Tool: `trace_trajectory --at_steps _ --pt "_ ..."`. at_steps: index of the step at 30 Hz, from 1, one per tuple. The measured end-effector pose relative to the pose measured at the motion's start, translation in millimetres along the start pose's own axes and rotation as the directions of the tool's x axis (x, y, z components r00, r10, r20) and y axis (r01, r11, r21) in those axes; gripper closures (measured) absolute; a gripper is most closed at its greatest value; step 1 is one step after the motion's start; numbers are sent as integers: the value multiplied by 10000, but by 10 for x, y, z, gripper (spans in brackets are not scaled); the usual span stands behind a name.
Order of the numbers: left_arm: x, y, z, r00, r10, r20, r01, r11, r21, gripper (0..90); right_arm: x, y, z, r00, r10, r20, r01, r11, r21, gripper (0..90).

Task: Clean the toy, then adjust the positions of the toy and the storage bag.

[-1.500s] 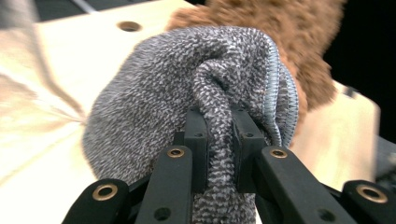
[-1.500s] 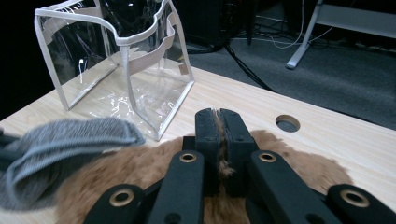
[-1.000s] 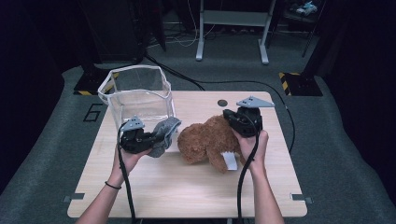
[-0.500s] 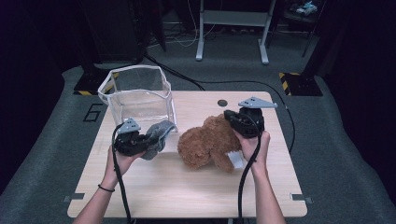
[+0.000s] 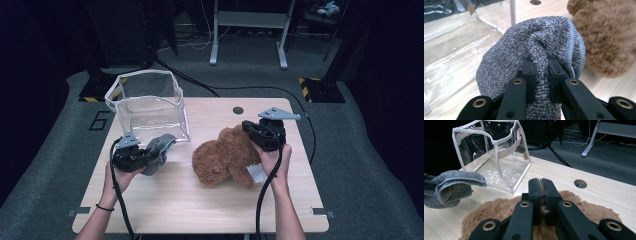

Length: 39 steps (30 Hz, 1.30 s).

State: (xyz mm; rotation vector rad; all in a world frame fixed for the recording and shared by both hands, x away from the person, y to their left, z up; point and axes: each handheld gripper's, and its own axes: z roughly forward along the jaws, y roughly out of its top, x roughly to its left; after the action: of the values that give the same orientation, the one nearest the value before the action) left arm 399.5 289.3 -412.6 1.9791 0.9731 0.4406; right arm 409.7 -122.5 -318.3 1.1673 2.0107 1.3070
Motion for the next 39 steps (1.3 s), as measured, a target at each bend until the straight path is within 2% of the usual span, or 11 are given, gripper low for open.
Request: trace_trajectory --at_steps 7,10,12,19,28,31,39 --pt "111 -170 -41 9985 -262 -480 274 9993 253 791 -12 -44 0 10000 86 -12 -86 10000 22 871" --pt "136 -231 -34 9973 -210 -710 242 9987 440 791 -6 -67 12 9999 98 -25 -98 9999 82 871" --pt "160 -270 -21 9973 -277 -687 318 9978 590 792 -5 -91 19 9999 147 -13 -147 9997 176 871" --pt "226 -404 19 9944 -642 -841 693 9958 591 791 -33 -174 38 9997 222 -70 -219 9991 354 870" --pt "290 -529 27 9902 -610 -1256 730 9929 934 790 -31 -247 90 9995 303 -107 -296 9977 608 870" --pt "307 -595 56 9873 -571 -1482 735 9915 1075 789 -44 -284 126 9994 338 -47 -333 9964 776 870" --pt "350 -735 92 9864 -713 -1481 915 9867 1343 787 -161 -411 145 9981 490 361 -532 9905 1267 869"
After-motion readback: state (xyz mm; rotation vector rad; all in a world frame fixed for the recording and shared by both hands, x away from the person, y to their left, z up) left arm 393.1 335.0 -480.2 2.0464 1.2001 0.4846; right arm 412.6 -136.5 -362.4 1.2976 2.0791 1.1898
